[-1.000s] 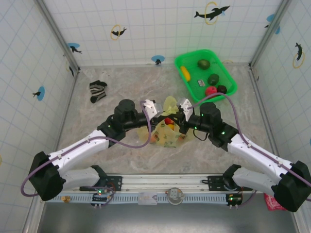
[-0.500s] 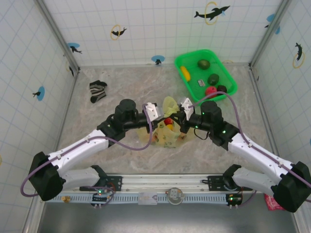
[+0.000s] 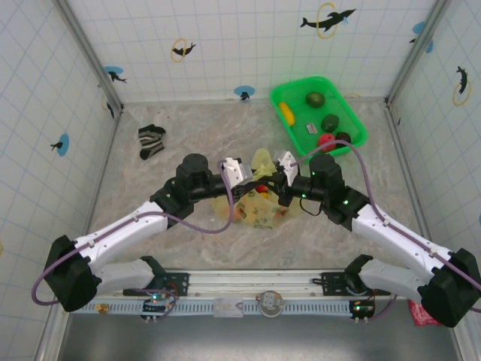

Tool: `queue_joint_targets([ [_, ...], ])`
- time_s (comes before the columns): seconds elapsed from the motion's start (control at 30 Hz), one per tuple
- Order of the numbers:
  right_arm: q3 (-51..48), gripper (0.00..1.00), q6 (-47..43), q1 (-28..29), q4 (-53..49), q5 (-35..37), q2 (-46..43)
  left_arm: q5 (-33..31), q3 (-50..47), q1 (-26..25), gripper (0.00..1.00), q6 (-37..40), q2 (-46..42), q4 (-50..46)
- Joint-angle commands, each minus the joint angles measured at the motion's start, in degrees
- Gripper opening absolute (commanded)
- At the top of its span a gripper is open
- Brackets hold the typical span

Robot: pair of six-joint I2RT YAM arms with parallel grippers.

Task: Place the fake fruits into the plastic bag and tie a complex knot

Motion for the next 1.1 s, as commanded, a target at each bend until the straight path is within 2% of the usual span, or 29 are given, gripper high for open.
queue_joint_targets([
  [0.0,1.6,0.0,-1.0,0.5,0.3,-1.1,-0.4,0.6,-0.9,0.2,0.32,-3.0,0.5,3.7],
  [0.1,1.5,0.0,-1.4,0.7,0.4,-0.7,-0.2,2.1,-0.8,0.3,0.29,-3.6,0.9,3.8],
  [0.37,0.6,0.0,-2.9,0.9,0.4,0.3,-0.8,4.0,-0.9,0.3,0.0,-4.1,1.2,4.5],
  [0.47,0.3,0.01,-3.3,0.9,0.4,1.2,-1.8,3.4,-1.0,0.3,0.0,-3.7,1.1,4.6],
  [0.6,0.1,0.18,-3.9,0.9,-0.9,3.6,-4.2,2.7,-1.5,0.3,0.0,-2.9,0.8,4.6],
  [0.73,-0.1,0.26,-5.0,0.8,-3.1,5.8,-7.5,2.6,-2.0,0.3,0.0,-2.2,0.6,4.5],
  [0.87,0.1,0.3,-5.6,0.4,-5.1,6.3,-9.4,2.6,-2.1,0.3,0.0,-1.8,0.8,4.3],
  [1.07,0.1,0.28,-5.7,-0.2,-5.9,7.3,-10.2,2.5,-2.4,0.3,0.0,-1.5,0.5,4.2],
])
